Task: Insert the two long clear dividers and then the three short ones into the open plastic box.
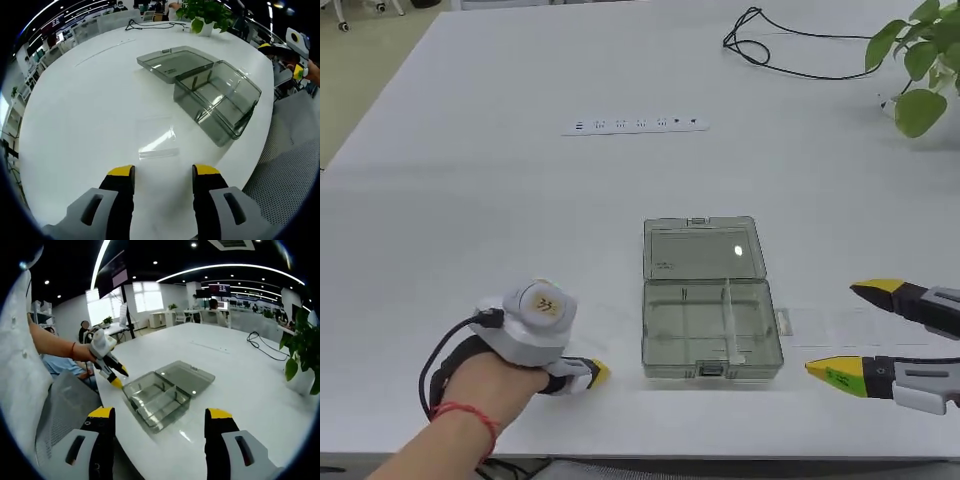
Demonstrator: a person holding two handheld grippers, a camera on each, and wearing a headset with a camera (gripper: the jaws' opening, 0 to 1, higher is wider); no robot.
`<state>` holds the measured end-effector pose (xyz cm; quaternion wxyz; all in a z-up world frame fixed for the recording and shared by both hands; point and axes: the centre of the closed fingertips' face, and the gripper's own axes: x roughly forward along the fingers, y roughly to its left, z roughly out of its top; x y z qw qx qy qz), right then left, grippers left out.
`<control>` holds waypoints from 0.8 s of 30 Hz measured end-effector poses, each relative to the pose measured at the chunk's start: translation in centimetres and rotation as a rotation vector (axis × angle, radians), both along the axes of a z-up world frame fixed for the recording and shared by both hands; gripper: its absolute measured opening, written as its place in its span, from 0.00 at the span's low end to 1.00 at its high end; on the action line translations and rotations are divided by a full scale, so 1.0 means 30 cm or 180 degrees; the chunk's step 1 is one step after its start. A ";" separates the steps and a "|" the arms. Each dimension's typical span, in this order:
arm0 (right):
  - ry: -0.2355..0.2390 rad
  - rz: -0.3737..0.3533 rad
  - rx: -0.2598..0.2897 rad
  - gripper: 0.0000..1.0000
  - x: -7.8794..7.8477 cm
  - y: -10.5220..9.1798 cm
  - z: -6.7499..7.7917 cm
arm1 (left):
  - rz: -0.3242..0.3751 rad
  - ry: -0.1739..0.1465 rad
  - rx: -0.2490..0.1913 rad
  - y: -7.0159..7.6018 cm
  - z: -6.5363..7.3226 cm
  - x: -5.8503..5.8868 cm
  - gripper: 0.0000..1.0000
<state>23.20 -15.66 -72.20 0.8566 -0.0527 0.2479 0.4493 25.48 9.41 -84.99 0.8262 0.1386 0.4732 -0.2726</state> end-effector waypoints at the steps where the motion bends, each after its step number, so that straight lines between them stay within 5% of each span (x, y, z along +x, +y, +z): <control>1: -0.0002 -0.0003 0.0003 0.74 0.000 0.000 0.000 | -0.0031 -0.0006 0.0060 0.006 -0.002 -0.001 0.44; 24: -0.0064 -0.0035 0.0029 0.72 0.014 0.020 0.015 | 0.0034 0.0063 0.0143 0.020 -0.002 -0.004 0.32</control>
